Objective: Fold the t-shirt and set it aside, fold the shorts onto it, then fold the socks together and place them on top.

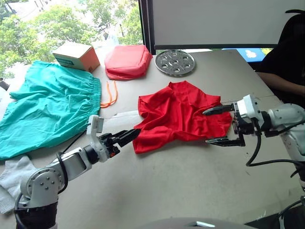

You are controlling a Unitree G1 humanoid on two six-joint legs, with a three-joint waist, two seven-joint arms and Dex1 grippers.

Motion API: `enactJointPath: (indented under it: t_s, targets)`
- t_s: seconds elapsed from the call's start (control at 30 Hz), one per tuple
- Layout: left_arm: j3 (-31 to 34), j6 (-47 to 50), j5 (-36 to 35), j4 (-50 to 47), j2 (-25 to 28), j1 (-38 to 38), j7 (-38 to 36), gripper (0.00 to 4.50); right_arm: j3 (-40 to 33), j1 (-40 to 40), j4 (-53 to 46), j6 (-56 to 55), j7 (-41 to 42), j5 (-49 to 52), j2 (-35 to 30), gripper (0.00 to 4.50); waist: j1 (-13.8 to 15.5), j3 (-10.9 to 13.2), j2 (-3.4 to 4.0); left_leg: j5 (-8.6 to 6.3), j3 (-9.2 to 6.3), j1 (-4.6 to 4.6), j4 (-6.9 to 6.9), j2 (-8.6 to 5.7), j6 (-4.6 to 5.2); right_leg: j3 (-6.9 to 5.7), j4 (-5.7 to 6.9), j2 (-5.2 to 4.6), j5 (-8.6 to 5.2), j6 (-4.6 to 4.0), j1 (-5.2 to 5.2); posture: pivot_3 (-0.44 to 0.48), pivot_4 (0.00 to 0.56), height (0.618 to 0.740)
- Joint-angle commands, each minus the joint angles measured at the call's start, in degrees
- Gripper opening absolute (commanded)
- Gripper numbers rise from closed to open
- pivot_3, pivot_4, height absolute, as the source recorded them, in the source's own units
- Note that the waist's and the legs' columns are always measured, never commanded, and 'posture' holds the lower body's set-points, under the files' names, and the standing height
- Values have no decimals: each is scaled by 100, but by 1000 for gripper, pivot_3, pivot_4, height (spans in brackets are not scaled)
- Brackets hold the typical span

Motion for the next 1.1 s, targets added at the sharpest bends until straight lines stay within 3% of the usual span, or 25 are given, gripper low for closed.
enactJointPath:
  t_s: [0.03,0.23,0.33,0.43,0.6,1.1]
  targets:
    - [-122,212,-148,163,-59,-395,195,4429,-326,186,-463,61,-219,202,-85,4500,2,1,2,0,0,0,-1,0,-1,0,-1,1,-2,-3,0,0,150,740]
    - [-344,186,318,352,-70,-714,34,4429,-387,475,-710,-24,-515,190,-14,4500,1,-2,-2,2,7,3,-2,-5,-4,5,-2,1,-2,-3,1,0,150,740]
    - [-314,76,583,171,166,-510,-436,4429,-366,617,-831,-52,-693,169,42,4500,1,-1,-1,3,5,2,-2,-5,-5,5,-2,2,-2,-4,0,0,150,740]
    - [-135,-520,1103,9,498,-152,-1346,4429,-378,713,-906,-60,-954,128,136,4500,-8,0,1,5,10,1,-8,-2,-9,7,-4,4,-3,-5,-4,0,150,740]
    - [-222,-689,1457,249,718,-30,-2035,4429,-358,783,-702,-142,-1028,33,96,4500,27,5,9,4,10,-1,-6,-3,-7,6,-7,-2,-3,-5,-7,0,150,740]
    - [-340,-486,1568,494,336,-192,-2448,4429,-388,1025,-642,-429,-980,61,90,4500,8,2,2,3,9,-3,-7,2,-4,6,-7,2,-3,-3,-6,0,150,740]
